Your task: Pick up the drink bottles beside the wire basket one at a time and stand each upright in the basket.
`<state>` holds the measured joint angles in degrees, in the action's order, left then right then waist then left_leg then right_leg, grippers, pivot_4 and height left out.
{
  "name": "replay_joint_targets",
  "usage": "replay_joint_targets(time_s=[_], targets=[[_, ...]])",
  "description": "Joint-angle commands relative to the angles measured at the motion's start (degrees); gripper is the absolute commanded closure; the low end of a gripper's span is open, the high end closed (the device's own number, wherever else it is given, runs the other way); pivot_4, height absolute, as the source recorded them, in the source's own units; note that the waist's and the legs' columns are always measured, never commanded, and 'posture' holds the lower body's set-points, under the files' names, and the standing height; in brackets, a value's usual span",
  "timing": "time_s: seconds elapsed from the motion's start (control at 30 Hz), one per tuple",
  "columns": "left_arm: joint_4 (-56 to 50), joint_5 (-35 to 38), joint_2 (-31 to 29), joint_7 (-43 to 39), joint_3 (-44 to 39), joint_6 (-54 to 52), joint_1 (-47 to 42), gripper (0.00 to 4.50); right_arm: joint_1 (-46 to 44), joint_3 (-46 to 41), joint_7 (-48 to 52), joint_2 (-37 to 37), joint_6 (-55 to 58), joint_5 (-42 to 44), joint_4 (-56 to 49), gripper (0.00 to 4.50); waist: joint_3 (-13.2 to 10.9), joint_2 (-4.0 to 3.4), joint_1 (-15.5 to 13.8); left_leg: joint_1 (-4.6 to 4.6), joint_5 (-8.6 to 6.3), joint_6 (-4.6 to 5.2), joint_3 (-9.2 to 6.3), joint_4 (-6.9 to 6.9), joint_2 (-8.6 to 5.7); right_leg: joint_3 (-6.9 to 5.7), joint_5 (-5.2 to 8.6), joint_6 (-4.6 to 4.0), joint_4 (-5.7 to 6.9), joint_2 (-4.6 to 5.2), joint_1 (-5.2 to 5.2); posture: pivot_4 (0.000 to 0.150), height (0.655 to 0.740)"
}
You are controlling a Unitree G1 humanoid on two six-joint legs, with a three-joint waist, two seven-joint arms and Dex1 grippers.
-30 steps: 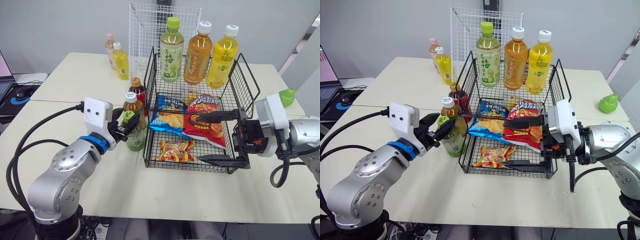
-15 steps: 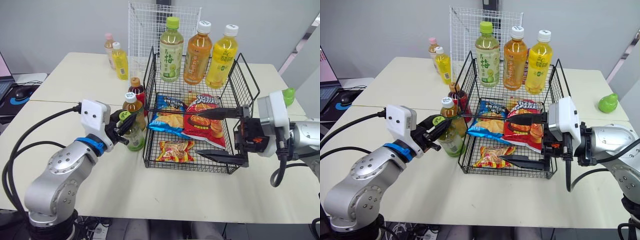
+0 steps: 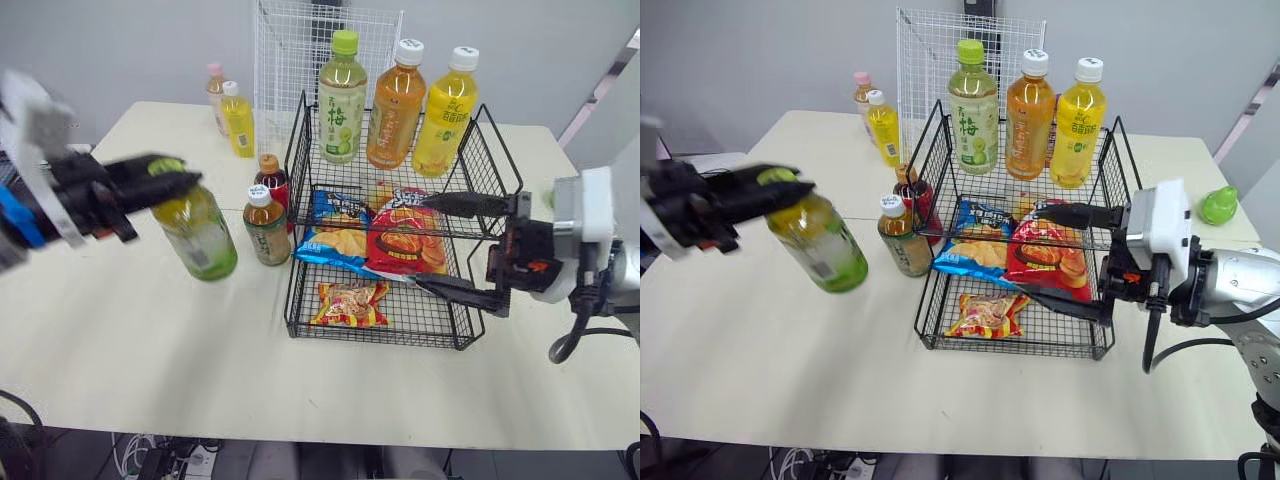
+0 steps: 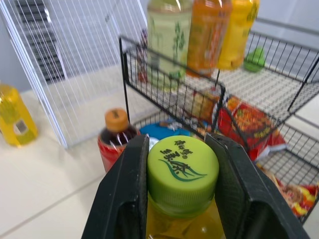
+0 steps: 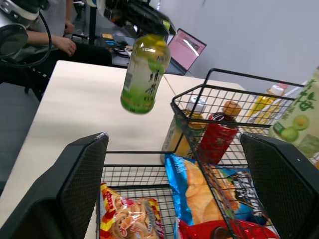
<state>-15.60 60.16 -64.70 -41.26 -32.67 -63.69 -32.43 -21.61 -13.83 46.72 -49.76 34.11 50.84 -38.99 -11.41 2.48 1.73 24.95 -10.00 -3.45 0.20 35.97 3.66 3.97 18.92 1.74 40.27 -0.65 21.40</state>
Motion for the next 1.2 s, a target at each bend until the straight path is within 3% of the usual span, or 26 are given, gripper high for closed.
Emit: replay_joint_targets(time_s=[0.03, 0.2, 0.37, 0.47, 0.8, 1.0, 1.2], targets=[[8.5, 1.1, -3.8, -2.4, 3.0, 0.9, -10.5, 3.14, -0.1, -4.8, -1.0, -1.1, -1.2, 0.3, -0.2, 0.0, 0.0, 0.01, -0.1, 0.03, 0.0, 0.0, -0.04, -0.02, 0.0, -0.03, 0.0, 0.0, -0.05, -0.01, 0.0, 0.15, 0.736], [23.0, -2.1, -0.6, -8.1, 17.8, -0.8, -39.0, 3.14, 4.9, -12.5, -1.5, -4.2, 1.8, 3.2, -2.1, 0.0, -0.1, 0.13, -0.9, 0.3, 0.0, 0.0, -0.18, -0.02, -0.03, -0.25, -0.02, 0.03, -0.28, -0.02, 0.05, 0.15, 0.736], [34.3, -7.9, 6.8, -17.3, 28.1, -1.0, -56.8, 3.14, 9.7, -16.4, -2.1, -6.2, 3.7, 5.5, -4.7, 0.0, -0.1, 0.1, -1.1, 0.62, -0.01, 0.0, -0.12, 0.0, -0.09, -0.19, -0.2, -0.14, -0.3, -0.01, 0.3, 0.15, 0.736], [40.1, -11.8, 12.7, -23.2, 32.4, 1.4, -62.8, 3.14, 10.9, -17.4, -4.7, -6.0, 3.9, 6.0, -6.2, 0.0, -0.1, 0.07, -1.0, 0.75, 0.0, 0.0, -0.22, 0.01, -0.04, -0.26, -0.19, -0.13, -0.23, -0.08, 0.45, 0.15, 0.736], [52.1, -25.0, 34.6, -29.2, 37.4, 19.1, -64.6, 3.14, 15.9, -23.3, -12.7, -5.6, 5.0, 6.8, -10.0, 0.0, -0.1, 0.05, -0.5, 1.04, 0.0, 0.0, -0.16, 0.05, -0.1, -0.19, -0.22, -0.17, -0.23, -0.04, 0.67, 0.15, 0.736], [55.2, -30.1, 42.5, -30.3, 38.1, 26.9, -62.9, 3.14, 25.9, -31.8, -10.6, -4.6, 5.0, 6.2, -11.3, 0.0, -0.1, -0.05, 0.1, 1.06, 0.0, 0.0, -0.12, 0.01, -0.11, -0.12, -0.22, -0.17, -0.25, -0.05, 0.7, 0.15, 0.736], [60.9, -35.1, 48.6, -29.3, 37.7, 33.6, -63.4, 3.14, 28.7, -33.8, -12.4, -4.4, 4.6, 7.0, -12.6, 0.0, -0.1, -0.11, 0.1, 1.03, 0.01, 0.0, -0.09, 0.09, -0.15, -0.05, -0.23, -0.15, -0.16, -0.05, 0.68, 0.15, 0.736]])
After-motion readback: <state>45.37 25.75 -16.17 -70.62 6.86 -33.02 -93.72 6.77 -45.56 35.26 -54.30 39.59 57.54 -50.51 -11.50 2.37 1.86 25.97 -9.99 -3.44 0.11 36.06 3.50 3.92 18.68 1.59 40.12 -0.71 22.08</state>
